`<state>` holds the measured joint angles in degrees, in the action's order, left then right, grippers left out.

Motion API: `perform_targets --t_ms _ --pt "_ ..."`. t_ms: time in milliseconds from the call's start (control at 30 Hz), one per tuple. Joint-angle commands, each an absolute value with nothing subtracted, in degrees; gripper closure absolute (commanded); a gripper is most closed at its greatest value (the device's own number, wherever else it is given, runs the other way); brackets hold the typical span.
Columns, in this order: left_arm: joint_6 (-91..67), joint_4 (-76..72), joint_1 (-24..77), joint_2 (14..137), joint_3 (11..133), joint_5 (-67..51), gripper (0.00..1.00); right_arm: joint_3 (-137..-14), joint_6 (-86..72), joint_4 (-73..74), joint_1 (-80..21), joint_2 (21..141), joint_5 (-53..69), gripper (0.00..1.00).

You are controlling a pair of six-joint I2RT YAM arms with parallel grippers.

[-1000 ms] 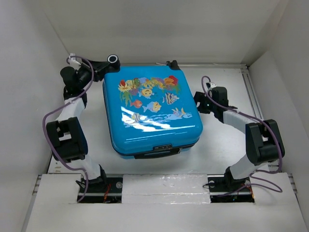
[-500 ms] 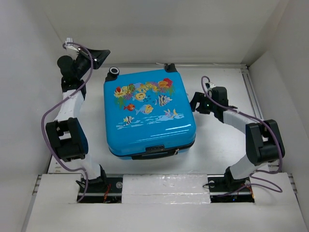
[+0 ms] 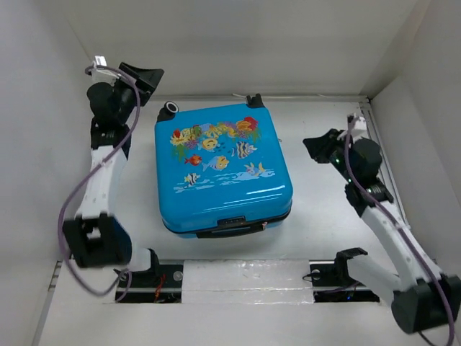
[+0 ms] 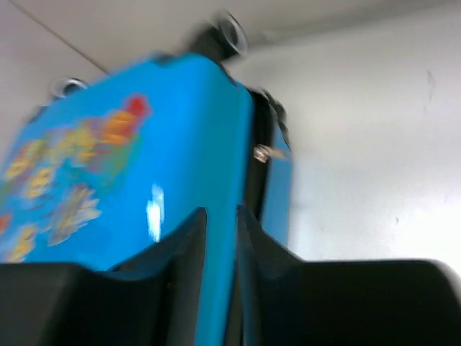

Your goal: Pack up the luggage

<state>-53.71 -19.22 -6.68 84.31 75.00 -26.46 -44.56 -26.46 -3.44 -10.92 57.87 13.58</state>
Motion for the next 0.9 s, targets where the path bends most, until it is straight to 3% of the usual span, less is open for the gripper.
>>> perform_targets --t_ms 0,33,167,200,233,367,600,767,867 --pt "-40.6 -17.0 2.4 63.9 77.9 -12.9 0.37 -43.3 -26.5 -1.1 -15.5 47.7 10.9 0.79" --pt "-41.3 -18.5 3.9 60.0 74.0 -12.8 0.4 -42.5 -26.0 0.3 -16.8 45.5 11.8 0.98" --pt "-49.3 -18.8 4.6 39.3 42.8 -7.1 0.78 -42.7 -23.3 8.2 -24.2 39.7 16.2 1.0" --pt "-48.8 -15.5 4.6 31.8 39.6 0.8 0.92 -42.7 -21.6 12.1 -25.6 39.7 17.0 1.0" --pt "-47.5 -7.4 4.6 28.4 37.2 5.1 0.98 -43.6 -21.0 14.0 -28.8 39.7 20.2 1.0" --pt "-45.6 13.8 4.6 15.3 31.7 17.9 1.0 -41.9 -21.6 20.0 -37.4 35.4 23.0 1.0" --pt "-61.8 26.6 8.3 7.3 23.7 13.4 1.0 -34.6 -30.0 20.3 -51.1 32.3 16.5 1.0" --pt "-69.9 26.8 9.1 4.6 16.6 12.0 1.0 -27.3 -36.3 11.8 -59.2 36.0 8.9 0.91" --pt "-72.0 17.9 9.1 6.4 8.7 7.6 1.0 -24.8 -37.7 6.7 -62.1 40.7 0.6 0.89"
